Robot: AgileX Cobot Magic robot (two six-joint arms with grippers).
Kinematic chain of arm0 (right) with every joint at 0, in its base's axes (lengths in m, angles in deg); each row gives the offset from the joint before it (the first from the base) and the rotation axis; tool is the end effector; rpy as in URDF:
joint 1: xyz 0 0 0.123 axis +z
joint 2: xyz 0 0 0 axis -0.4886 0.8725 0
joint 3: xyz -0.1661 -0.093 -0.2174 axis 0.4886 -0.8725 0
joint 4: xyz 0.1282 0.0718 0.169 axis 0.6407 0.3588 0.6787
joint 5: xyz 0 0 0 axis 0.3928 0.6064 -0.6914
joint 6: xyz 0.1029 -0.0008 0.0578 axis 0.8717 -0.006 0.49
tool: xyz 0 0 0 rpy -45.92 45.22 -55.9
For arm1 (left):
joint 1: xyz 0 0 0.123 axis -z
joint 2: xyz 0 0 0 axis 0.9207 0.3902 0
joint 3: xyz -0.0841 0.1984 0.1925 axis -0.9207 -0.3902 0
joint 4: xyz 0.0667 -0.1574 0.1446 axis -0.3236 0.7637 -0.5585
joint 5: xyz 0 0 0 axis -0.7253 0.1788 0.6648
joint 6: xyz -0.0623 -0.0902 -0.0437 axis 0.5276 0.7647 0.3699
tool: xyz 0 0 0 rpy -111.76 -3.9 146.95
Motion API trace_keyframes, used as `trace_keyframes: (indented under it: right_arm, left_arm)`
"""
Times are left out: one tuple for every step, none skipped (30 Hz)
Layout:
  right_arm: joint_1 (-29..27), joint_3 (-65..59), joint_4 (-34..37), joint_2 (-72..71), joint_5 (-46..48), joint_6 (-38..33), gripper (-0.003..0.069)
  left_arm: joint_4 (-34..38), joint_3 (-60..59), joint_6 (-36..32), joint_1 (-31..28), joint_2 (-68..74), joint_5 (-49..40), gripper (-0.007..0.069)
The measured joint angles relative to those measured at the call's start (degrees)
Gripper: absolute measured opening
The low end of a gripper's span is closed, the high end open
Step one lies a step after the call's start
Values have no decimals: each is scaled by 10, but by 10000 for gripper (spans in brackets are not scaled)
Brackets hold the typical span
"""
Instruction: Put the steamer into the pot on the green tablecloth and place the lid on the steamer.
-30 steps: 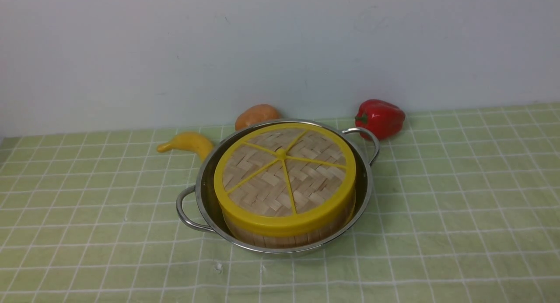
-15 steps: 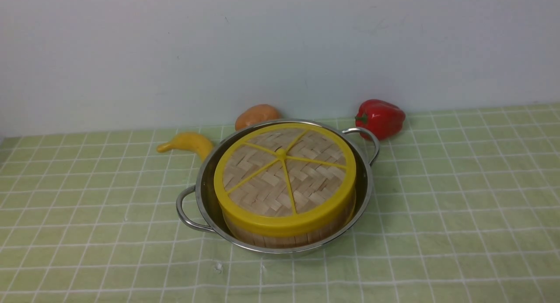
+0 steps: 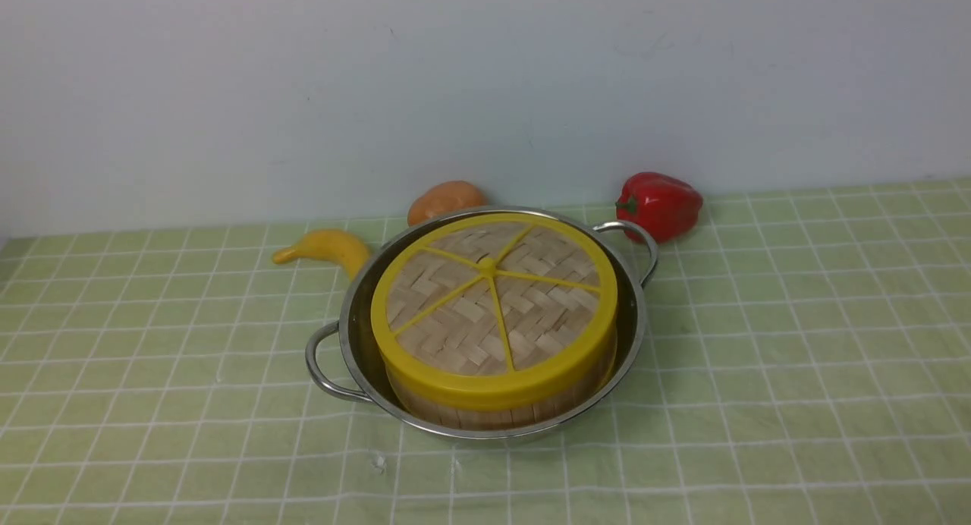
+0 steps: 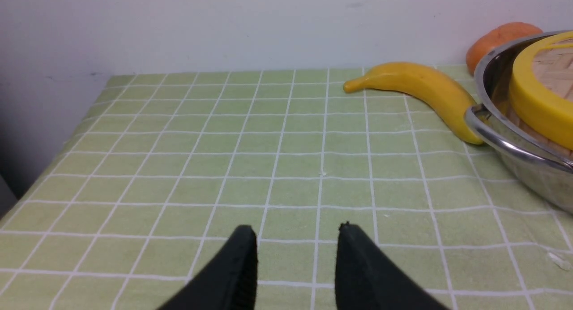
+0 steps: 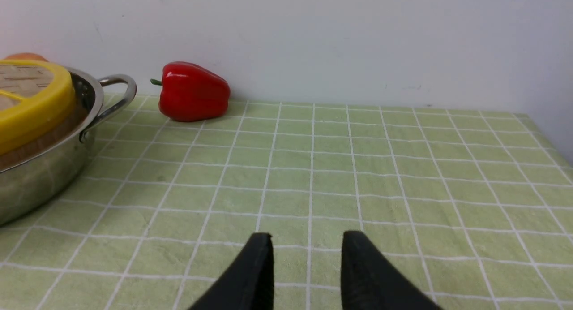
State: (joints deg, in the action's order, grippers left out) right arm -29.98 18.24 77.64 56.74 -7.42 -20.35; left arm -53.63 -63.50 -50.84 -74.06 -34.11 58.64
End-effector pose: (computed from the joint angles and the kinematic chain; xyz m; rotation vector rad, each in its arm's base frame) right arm 0.0477 0.0045 0.1723 0.0385 1.8403 0.0743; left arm 0.0472 0.0060 0.1733 -0.0710 1.8306 0.1209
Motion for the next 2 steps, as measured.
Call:
trace_keyframes:
  right_arm:
    - [0, 0, 0, 0, 0, 0, 240]
    - [0, 0, 0, 0, 0, 0, 240]
  left_arm:
    - [0, 0, 0, 0, 0, 0, 243]
    - [0, 0, 0, 0, 0, 0, 243]
